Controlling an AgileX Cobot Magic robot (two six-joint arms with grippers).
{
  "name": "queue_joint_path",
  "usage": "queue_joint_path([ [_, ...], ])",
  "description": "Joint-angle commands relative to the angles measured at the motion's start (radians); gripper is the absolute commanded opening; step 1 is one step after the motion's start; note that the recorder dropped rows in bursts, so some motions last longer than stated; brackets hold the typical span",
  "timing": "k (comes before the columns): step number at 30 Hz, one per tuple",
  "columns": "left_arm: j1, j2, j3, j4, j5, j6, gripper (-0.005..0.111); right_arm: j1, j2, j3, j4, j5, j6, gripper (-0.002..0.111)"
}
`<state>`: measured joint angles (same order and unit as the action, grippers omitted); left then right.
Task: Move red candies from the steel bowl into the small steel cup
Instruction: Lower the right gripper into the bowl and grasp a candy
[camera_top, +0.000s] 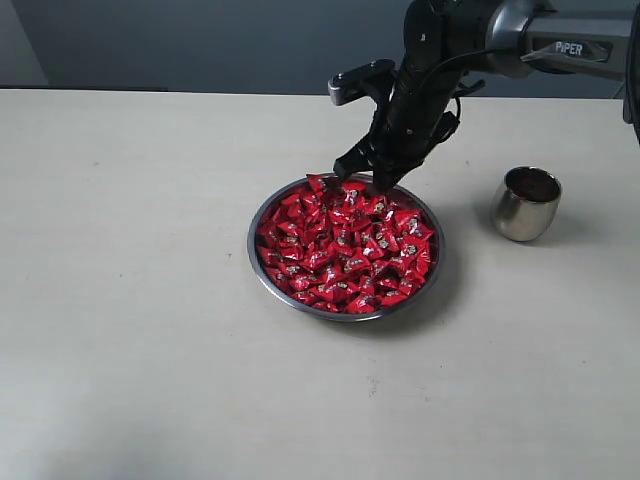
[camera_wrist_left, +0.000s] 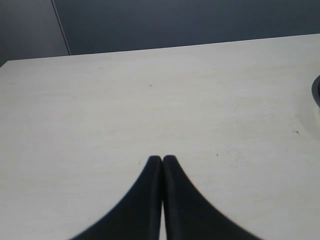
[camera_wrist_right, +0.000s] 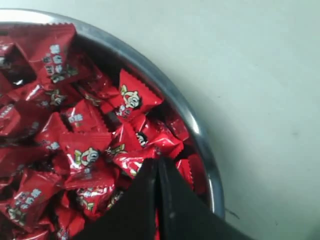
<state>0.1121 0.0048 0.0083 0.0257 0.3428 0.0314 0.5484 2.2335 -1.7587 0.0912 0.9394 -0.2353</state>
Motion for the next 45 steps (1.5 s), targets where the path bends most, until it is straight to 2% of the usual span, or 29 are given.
queue_joint_path([
  [1,-0.004,-0.005,-0.008,0.001,-0.009,-0.002,0.000,0.017,-0.002,-0.002,0.005,0.008,-0.023,0.003],
  [4,-0.004,-0.005,-0.008,0.001,-0.009,-0.002,0.000,0.022,0.024,-0.002,-0.002,0.005,-0.024,0.027],
  [6,-0.004,-0.005,-0.008,0.001,-0.009,-0.002,0.000,0.022,0.034,-0.002,-0.014,0.003,-0.024,0.033],
  [20,-0.004,-0.005,-0.008,0.001,-0.009,-0.002,0.000,0.022,0.087,-0.002,-0.057,-0.008,-0.008,0.032],
  [23,-0.004,-0.005,-0.008,0.001,-0.009,-0.002,0.000,0.022,0.087,-0.002,-0.083,-0.006,0.010,0.029],
  [31,-0.004,-0.005,-0.008,0.001,-0.009,-0.002,0.000,0.022,0.087,-0.002,-0.091,0.000,0.010,0.000],
  [45,-0.004,-0.005,-0.008,0.001,-0.009,-0.002,0.000,0.022,0.042,-0.004,-0.083,0.007,0.012,-0.001],
])
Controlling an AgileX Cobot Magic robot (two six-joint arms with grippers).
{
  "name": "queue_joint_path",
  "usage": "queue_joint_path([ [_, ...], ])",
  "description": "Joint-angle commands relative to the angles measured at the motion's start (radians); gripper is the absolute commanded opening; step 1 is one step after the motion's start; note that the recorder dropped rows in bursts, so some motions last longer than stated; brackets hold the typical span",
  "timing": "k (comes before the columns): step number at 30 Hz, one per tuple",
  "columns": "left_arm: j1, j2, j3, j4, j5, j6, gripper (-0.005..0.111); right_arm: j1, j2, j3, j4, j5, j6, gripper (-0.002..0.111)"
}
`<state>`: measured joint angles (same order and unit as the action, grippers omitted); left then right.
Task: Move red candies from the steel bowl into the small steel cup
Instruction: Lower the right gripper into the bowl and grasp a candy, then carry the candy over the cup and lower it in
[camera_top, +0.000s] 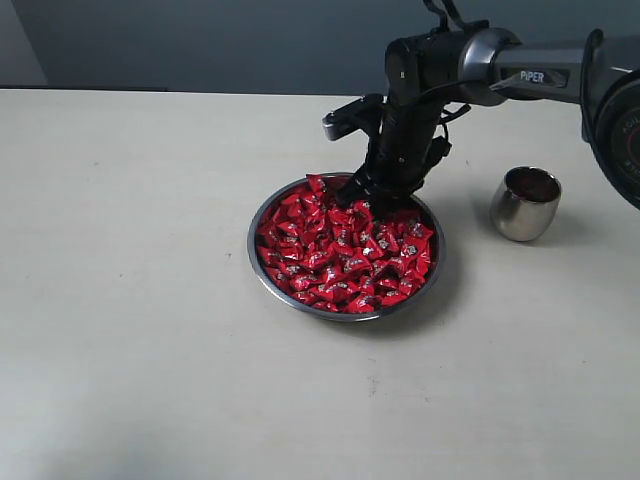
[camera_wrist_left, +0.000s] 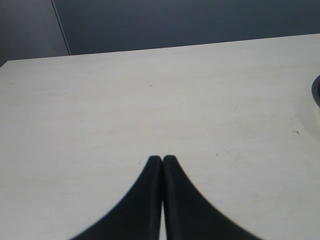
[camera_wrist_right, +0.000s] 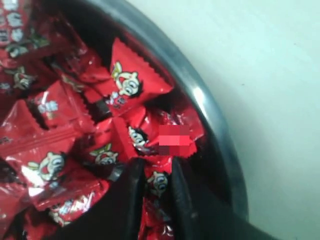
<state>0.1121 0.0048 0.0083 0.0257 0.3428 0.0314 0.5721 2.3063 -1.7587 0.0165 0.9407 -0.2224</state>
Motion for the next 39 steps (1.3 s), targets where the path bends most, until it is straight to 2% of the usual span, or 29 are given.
queue_joint_path([
  [1,-0.004,-0.005,-0.008,0.001,-0.009,-0.002,0.000,-0.002,-0.036,-0.004,-0.009,0.006,-0.001,-0.001],
  [22,-0.004,-0.005,-0.008,0.001,-0.009,-0.002,0.000,0.000,-0.142,-0.004,0.018,0.020,0.015,-0.001],
  [27,-0.004,-0.005,-0.008,0.001,-0.009,-0.002,0.000,-0.019,-0.199,-0.004,-0.081,0.052,0.075,-0.001],
  [39,-0.004,-0.005,-0.008,0.001,-0.009,-0.002,0.000,-0.327,-0.310,0.042,-0.035,0.135,0.127,-0.001],
])
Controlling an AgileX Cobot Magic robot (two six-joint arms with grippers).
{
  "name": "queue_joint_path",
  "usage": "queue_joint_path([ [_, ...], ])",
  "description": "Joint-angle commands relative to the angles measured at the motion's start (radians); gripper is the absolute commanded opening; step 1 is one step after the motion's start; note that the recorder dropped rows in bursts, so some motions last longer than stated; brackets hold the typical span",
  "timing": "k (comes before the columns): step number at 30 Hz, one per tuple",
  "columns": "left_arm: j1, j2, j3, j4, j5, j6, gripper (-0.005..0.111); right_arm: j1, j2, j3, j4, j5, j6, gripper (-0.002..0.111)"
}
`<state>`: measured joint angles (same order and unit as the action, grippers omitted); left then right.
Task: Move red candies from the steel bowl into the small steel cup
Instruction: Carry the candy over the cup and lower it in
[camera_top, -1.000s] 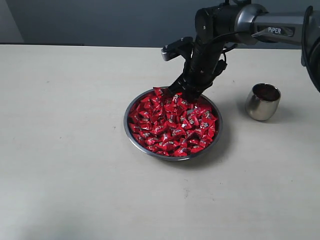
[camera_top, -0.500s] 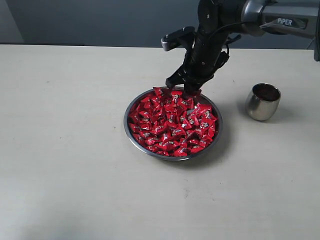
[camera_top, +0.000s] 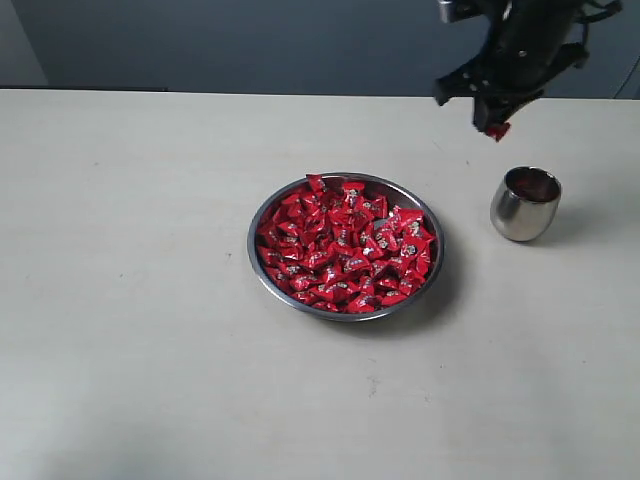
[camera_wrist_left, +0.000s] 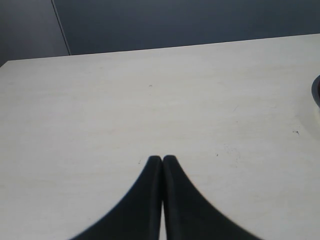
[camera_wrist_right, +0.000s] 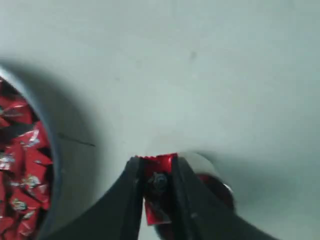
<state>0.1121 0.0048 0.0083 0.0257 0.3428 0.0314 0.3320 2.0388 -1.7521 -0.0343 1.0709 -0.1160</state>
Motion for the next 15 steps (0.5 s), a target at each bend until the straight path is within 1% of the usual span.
queue_joint_path([
  [1,-0.004,-0.005,-0.008,0.001,-0.009,-0.002,0.000,-0.102,-0.051,0.050,0.025,-0.004,0.021,-0.001],
  [4,-0.004,-0.005,-0.008,0.001,-0.009,-0.002,0.000,-0.131,-0.076,0.123,0.061,-0.050,0.019,-0.001],
  [9,-0.004,-0.005,-0.008,0.001,-0.009,-0.002,0.000,-0.132,-0.078,0.231,0.082,-0.133,0.006,-0.001],
  [11,-0.004,-0.005,-0.008,0.001,-0.009,-0.002,0.000,-0.132,-0.078,0.255,0.114,-0.162,-0.012,-0.001],
  [15,-0.004,-0.005,-0.008,0.001,-0.009,-0.002,0.000,-0.132,-0.076,0.263,0.107,-0.172,-0.014,-0.001],
])
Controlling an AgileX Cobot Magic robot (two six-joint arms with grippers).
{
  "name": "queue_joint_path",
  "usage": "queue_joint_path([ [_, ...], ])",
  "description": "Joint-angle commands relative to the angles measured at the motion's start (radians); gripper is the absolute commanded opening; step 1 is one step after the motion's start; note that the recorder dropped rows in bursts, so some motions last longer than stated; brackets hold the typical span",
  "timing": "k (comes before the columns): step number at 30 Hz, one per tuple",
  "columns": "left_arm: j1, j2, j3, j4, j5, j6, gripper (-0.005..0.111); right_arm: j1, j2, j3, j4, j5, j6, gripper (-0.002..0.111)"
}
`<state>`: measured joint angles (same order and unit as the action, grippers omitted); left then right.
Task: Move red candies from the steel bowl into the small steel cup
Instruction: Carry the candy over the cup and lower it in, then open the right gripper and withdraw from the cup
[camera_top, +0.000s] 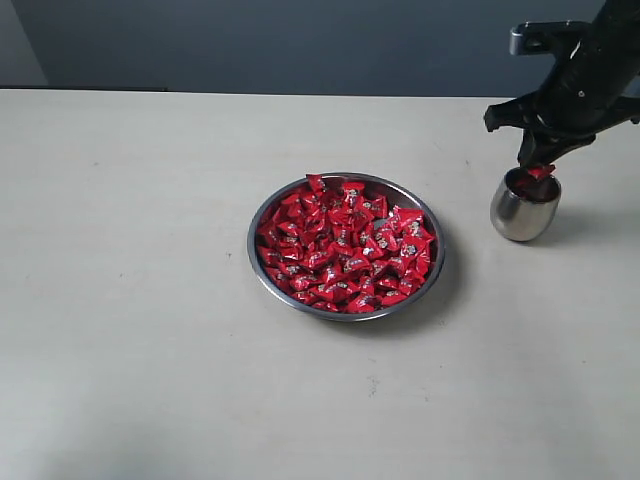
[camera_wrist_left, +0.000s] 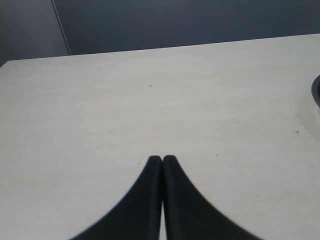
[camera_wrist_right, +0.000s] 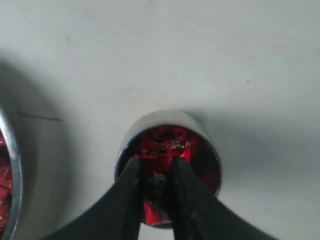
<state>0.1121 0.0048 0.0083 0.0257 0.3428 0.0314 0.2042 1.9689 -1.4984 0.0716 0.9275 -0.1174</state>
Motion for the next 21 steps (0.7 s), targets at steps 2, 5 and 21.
queue_joint_path([
  [2,-0.004,-0.005,-0.008,0.001,-0.009,-0.002,0.000,-0.005,-0.004,0.010,-0.003,-0.038,-0.012,-0.001],
  [5,-0.004,-0.005,-0.008,0.001,-0.009,-0.002,0.000,-0.005,-0.004,0.010,-0.010,-0.044,-0.012,-0.001],
  [21,-0.004,-0.005,-0.008,0.001,-0.009,-0.002,0.000,-0.005,0.033,0.014,-0.018,-0.036,-0.012,0.030],
])
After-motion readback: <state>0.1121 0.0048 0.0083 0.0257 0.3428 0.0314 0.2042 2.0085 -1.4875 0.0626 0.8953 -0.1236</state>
